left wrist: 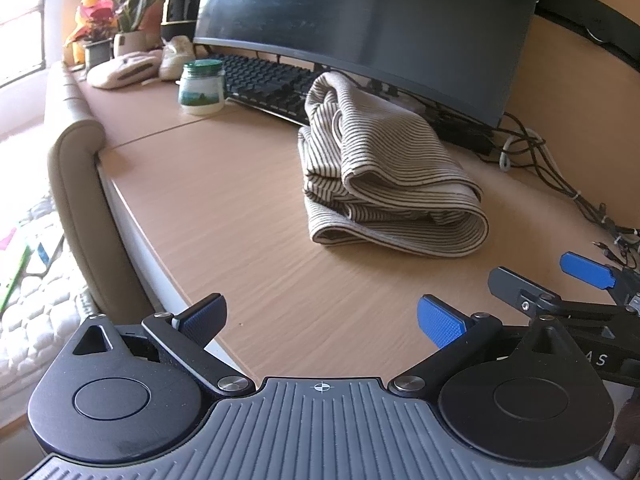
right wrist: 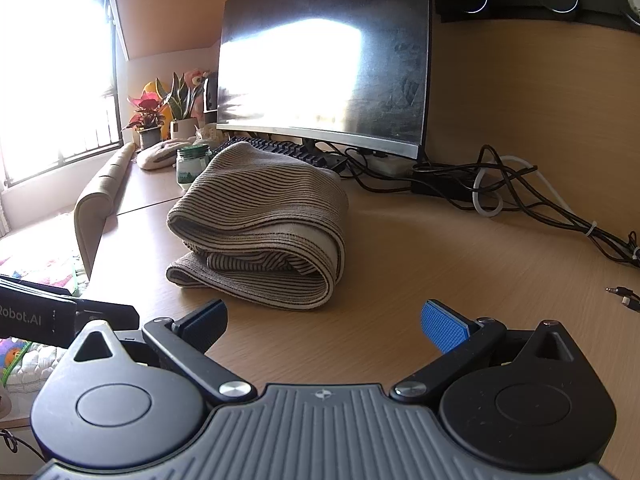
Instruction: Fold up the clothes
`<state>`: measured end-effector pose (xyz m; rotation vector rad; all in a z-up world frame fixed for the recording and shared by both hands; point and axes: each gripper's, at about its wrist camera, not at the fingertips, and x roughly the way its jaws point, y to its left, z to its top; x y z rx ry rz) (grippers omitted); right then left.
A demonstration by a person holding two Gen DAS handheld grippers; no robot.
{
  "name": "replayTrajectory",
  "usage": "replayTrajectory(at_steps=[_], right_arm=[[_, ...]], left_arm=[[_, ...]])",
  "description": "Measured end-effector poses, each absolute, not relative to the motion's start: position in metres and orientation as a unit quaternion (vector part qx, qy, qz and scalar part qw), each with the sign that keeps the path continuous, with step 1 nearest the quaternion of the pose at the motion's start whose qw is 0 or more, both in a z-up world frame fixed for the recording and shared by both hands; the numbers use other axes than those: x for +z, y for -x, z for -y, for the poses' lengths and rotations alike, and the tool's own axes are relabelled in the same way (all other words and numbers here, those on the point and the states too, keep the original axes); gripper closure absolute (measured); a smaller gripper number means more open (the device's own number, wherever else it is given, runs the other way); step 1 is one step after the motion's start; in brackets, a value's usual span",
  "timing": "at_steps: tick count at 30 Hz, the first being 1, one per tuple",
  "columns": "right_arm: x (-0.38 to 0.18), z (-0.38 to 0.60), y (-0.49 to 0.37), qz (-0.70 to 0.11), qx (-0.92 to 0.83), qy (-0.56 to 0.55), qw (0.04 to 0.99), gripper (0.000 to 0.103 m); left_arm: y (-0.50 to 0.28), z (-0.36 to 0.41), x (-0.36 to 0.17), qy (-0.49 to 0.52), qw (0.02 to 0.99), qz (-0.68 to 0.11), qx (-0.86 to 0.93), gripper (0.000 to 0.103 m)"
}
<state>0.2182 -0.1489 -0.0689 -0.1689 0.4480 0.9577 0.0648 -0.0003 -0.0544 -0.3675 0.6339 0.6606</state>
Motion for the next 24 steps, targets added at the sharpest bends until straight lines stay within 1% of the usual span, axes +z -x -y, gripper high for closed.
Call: replayTrajectory(at_steps=[24], right_arm=[[-0.0695,0.1508,-0.2211,-0.221,0.456,0.078,0.859,0.0]], left_arm=[[-0.0682,-0.005,-0.0588,0.167,0.875,-0.312,0.331,0.0]])
